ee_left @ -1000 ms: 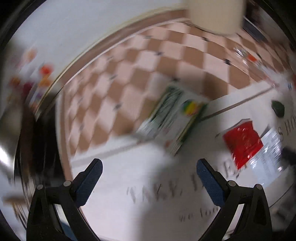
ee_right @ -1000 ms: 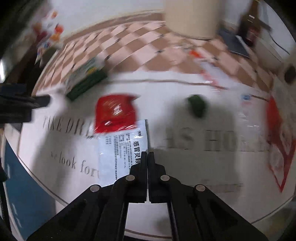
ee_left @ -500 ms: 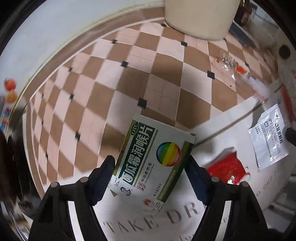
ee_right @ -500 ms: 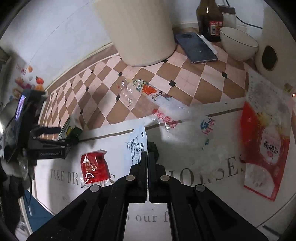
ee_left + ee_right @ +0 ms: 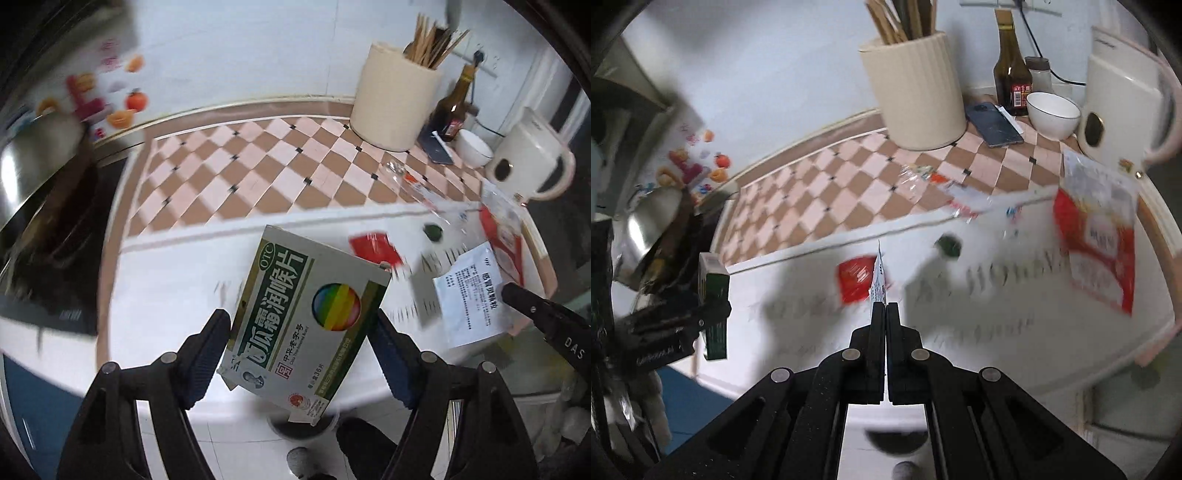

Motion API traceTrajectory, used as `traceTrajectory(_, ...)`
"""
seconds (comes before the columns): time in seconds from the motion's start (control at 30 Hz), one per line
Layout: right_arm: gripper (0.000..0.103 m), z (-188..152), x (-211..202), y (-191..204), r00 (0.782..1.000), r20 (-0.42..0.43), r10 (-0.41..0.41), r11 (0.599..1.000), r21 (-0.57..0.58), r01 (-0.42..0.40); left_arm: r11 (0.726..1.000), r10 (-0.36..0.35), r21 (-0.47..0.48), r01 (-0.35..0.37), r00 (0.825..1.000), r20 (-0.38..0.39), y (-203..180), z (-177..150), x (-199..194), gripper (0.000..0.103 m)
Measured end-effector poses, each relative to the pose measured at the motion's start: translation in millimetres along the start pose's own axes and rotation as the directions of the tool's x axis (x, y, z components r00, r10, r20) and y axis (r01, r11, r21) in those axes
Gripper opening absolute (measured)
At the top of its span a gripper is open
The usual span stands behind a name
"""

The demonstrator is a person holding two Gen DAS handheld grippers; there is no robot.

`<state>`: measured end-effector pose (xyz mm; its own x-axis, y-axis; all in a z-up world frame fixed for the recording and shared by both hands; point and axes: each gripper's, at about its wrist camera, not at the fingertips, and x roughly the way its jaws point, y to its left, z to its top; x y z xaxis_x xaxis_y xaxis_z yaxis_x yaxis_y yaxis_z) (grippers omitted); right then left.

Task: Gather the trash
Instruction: 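Carry the green box and receipt to the bin and open both tools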

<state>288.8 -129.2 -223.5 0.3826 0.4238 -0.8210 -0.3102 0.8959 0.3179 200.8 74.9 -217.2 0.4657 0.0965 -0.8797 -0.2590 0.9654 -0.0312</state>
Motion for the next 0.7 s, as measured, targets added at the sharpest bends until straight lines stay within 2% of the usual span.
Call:
traceTrajectory(0.13,0.0,-65,-43,23,0.999,-0.004,0.037,0.999,0.019,-0.037,0.999,-0.021,-0.046,0.021,1.0,-0.014,15,-71,-30,0.074)
traceTrajectory(0.23,0.0,-116,-55,31,0.997,-0.042,0.058,0.998,0.042,-0.056,0.996,-0.034,-0.08,0.027,0.996,-0.086,26,-117,-21,0.074)
traceTrajectory(0.33,0.0,-169,-46,32,0.99,-0.129,0.064,0.997,0.051,-0.057,0.993,-0.046,-0.116,0.023,0.98,-0.195,30,-166,14,0.074)
traceTrajectory(0.4,0.0,-201,-29,26,0.981,-0.186,0.049,0.998,0.048,-0.041,0.989,-0.055,-0.147,0.015,0.96,-0.275,35,-200,52,0.074)
traceTrajectory(0.5,0.0,-254,19,4,0.957,-0.289,0.022,0.997,0.071,-0.001,0.984,-0.057,-0.176,-0.009,0.928,-0.367,40,-243,118,0.074)
traceTrajectory(0.57,0.0,-289,59,-12,0.942,-0.335,-0.005,0.997,0.071,0.031,0.98,-0.061,-0.196,-0.025,0.905,-0.421,42,-271,170,0.074)
traceTrajectory(0.7,0.0,-358,164,-55,0.905,-0.424,-0.045,0.992,0.09,0.091,0.972,-0.07,-0.227,-0.054,0.859,-0.507,45,-322,285,0.074)
